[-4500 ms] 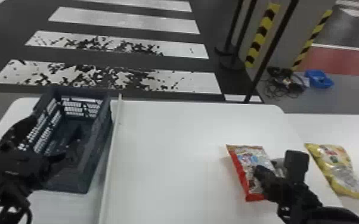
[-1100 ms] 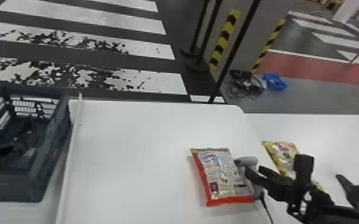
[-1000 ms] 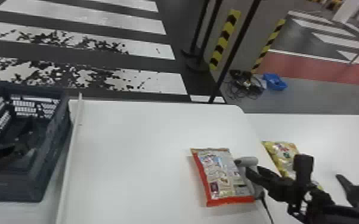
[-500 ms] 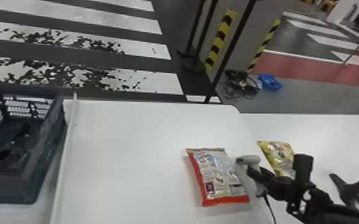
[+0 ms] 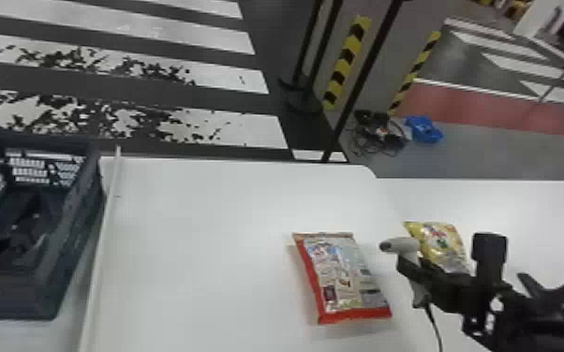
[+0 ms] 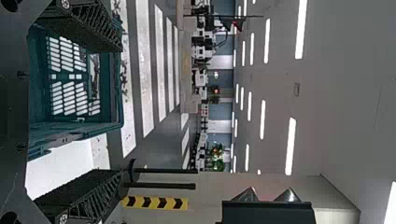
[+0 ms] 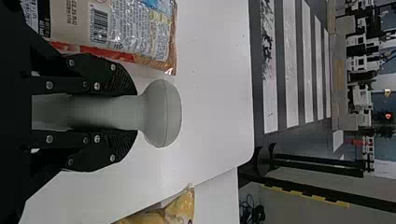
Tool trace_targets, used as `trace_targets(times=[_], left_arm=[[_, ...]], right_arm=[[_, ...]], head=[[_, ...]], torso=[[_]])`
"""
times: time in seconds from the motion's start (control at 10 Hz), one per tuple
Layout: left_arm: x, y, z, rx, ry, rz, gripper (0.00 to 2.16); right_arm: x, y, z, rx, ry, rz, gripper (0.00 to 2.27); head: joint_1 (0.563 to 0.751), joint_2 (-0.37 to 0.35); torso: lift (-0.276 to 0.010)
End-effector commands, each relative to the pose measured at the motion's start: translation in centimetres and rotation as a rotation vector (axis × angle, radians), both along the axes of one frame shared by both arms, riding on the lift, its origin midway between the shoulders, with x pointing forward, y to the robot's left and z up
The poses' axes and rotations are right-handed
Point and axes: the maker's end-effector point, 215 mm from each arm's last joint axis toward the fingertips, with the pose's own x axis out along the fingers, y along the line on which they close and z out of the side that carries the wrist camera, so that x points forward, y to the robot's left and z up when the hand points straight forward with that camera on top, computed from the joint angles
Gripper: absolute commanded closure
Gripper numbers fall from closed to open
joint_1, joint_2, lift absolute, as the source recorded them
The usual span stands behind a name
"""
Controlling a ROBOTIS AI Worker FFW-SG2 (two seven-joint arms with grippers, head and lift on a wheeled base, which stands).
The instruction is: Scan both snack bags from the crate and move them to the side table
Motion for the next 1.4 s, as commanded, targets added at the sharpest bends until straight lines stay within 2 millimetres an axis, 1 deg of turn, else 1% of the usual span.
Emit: trace_targets(times=[0.0,0.1,0.2,0.4,0.5,0.7,0.9,1.0,1.1,1.3], left_arm=[[0.1,0.1,0.4,-0.004,-0.013,0.0,0.07],[0.4,0.2,0.8,-0.006,-0.019,0.0,0.07],[0.5,0.4,0.9,-0.006,-0.02,0.001,0.07],[0.5,0.3,1.0,-0.009,-0.022,0.0,0.07],[0.6,0.3,0.9,-0.01,-0.02,0.001,0.07],[0.6,0.0,1.0,-0.011,-0.021,-0.004,0.07],[0.5,-0.2,1.1,-0.013,-0.025,-0.009,0.07],[0.4,-0.2,1.2,-0.013,-0.029,-0.009,0.07],[0.3,-0.2,1.3,-0.015,-0.034,-0.009,0.07],[0.3,-0.3,1.4,-0.017,-0.035,-0.009,0.07]], right_arm=[[-1.6,1.1,2.1,-0.017,-0.021,0.008,2.25],[-2.7,1.5,2.9,0.009,-0.044,-0.002,2.25],[-3.8,2.3,3.3,0.035,-0.041,-0.008,2.25],[-6.3,4.7,2.9,0.081,-0.003,-0.003,2.25],[-7.2,5.9,2.7,0.098,0.0,0.0,2.25],[-7.8,7.6,2.4,0.131,-0.003,0.007,2.25],[-7.9,9.3,1.7,0.159,-0.001,0.018,2.25],[-7.8,9.8,1.6,0.163,0.001,0.026,2.25],[-7.8,9.8,1.4,0.16,0.004,0.027,2.25],[-7.3,8.8,1.4,0.143,-0.008,0.016,2.25]], head=[[0.695,-0.35],[0.695,-0.346],[0.695,-0.343],[0.695,-0.331],[0.695,-0.322],[0.695,-0.307],[0.695,-0.288],[0.695,-0.283],[0.695,-0.274],[0.695,-0.267]], torso=[[-0.095],[-0.095],[-0.095],[-0.095],[-0.095],[-0.095],[-0.095],[-0.095],[-0.095],[-0.095]])
